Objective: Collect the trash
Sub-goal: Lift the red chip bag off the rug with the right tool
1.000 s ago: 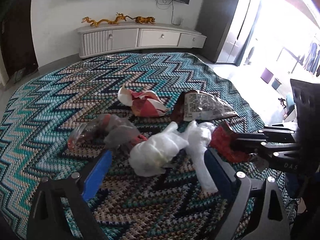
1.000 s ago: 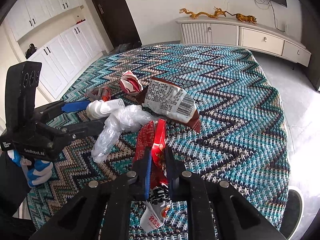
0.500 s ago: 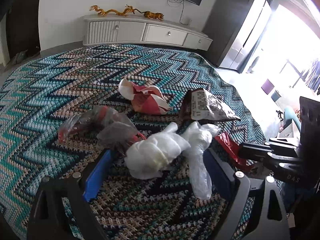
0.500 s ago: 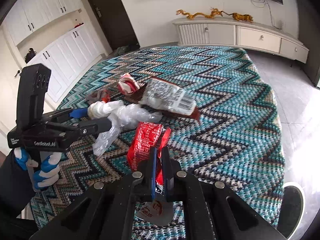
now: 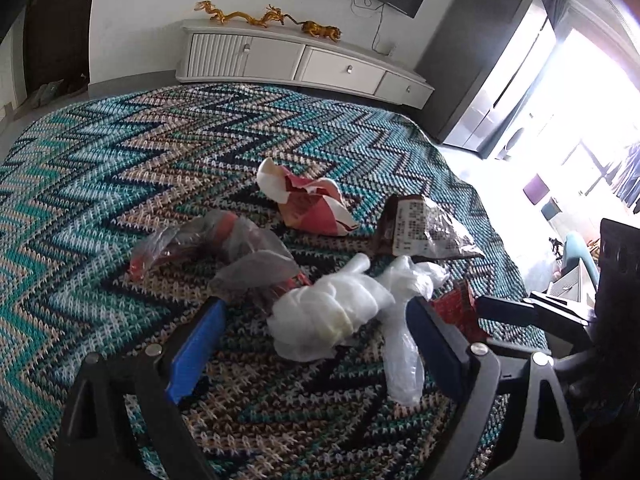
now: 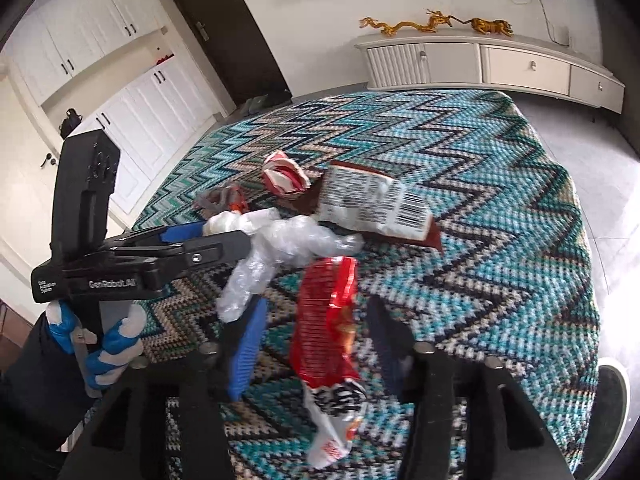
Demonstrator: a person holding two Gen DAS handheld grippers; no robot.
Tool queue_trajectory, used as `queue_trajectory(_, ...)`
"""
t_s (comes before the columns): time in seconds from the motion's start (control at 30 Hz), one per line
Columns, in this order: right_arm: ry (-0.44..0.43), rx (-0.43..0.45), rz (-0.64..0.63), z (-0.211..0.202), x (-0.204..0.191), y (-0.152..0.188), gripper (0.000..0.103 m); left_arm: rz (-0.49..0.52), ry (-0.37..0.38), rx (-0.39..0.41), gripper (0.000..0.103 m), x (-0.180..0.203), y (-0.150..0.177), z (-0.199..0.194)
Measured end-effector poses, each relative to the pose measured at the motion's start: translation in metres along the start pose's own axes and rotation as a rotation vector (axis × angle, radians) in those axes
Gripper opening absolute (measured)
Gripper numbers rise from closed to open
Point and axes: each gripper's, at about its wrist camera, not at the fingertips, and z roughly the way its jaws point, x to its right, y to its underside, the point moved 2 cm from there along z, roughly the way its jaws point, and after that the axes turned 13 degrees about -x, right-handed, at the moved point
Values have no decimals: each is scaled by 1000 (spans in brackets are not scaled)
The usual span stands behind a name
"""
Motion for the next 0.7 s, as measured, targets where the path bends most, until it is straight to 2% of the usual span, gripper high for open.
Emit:
queue_trajectory(0.13, -4, -22, -19, 9, -12, -3, 62, -17, 11, 6, 91, -4, 0, -4)
queue_trajectory(0.27, -5, -38, -29, 18, -22, -5, 62, -29, 6, 7, 91, -12, 2, -8)
queue_trajectory(0.47, 6, -53, -30, 25, -23, -7, 61, 43, 17, 12, 91, -2, 7, -14)
queue_trajectory(0.53, 9, -58, -22, 26, -20, -5, 52, 74, 24, 9, 91, 4, 8, -14)
queue_trajectory(0.7, 10, -58, -10, 21, -10, 2, 39, 102, 61, 10, 91, 11, 6, -12)
